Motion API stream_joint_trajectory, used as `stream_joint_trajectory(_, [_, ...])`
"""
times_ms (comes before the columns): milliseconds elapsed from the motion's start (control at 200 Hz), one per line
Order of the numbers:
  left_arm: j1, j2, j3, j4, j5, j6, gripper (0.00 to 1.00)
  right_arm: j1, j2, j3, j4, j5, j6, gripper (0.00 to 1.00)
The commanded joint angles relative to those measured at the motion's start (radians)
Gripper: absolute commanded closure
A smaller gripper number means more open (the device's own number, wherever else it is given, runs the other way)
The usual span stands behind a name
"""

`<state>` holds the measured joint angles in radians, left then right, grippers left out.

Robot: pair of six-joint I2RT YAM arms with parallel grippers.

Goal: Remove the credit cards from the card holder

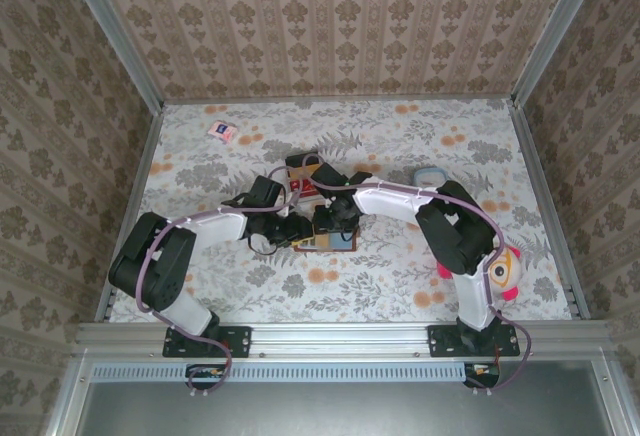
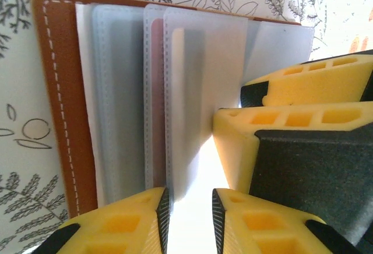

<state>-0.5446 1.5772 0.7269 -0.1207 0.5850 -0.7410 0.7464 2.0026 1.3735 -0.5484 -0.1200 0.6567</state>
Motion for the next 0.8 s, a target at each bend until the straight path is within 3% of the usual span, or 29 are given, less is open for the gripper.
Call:
stream_joint_trajectory(0, [-0.012,-0.018,0.008,0.039,0.043,-0.006,0.71,-0.002,-0.039,-0.029,0.006,0.007,-0.007,0.55])
stream_joint_trajectory(425, [-0.018,-0.022,-0.003,0.042,0.028,-0.006,0.7,-0.007,-0.123,-0.073,0.093,0.0,0.033,0.54])
stream_joint_trajectory(590, [-0.02,-0.004,-0.017,0.139,0.09,-0.053,0.69,-0.007,-0.119,-0.078,0.098,-0.007,0.041,0.54])
stream_joint_trajectory(795, [-0.021,0.016,-0.015,0.153,0.093,-0.061,0.7,-0.016,-0.159,-0.108,0.127,0.003,0.064,0.55])
